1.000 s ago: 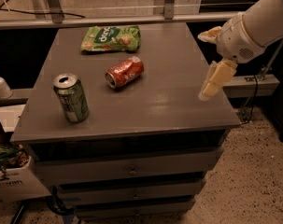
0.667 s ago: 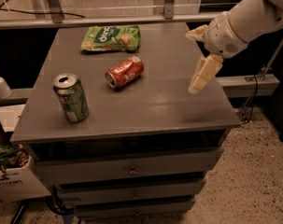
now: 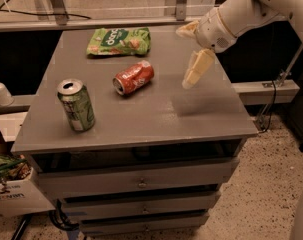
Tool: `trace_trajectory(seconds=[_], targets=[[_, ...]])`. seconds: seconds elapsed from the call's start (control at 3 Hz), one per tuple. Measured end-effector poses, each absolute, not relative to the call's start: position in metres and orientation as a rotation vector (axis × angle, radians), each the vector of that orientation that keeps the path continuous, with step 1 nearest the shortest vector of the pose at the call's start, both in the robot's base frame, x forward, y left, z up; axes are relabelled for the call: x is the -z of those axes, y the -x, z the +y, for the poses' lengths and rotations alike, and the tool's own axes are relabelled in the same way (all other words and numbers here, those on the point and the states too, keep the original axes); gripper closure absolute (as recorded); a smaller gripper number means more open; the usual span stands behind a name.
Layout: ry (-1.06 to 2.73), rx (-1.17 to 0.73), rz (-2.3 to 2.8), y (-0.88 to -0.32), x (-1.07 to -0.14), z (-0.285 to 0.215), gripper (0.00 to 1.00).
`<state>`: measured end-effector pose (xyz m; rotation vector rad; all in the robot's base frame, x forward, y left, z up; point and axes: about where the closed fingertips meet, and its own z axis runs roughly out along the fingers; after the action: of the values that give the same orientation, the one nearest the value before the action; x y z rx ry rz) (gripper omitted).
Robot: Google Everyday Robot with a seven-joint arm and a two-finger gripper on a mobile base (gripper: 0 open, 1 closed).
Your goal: Pick coke can
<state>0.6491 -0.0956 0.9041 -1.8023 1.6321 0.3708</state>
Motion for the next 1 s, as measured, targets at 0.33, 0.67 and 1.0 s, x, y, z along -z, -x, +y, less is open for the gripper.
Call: trace_trajectory(seconds=[0.33, 0.67, 1.0], targets=[[1.802, -0.371, 1.632, -0.649, -0.904, -0.095, 0.0], [1.827, -0.422, 1.565, -0.655, -0.9, -0.075, 0.0], [1.898, -0.48, 1.474, -0.659, -0.89, -0.041, 0.0]])
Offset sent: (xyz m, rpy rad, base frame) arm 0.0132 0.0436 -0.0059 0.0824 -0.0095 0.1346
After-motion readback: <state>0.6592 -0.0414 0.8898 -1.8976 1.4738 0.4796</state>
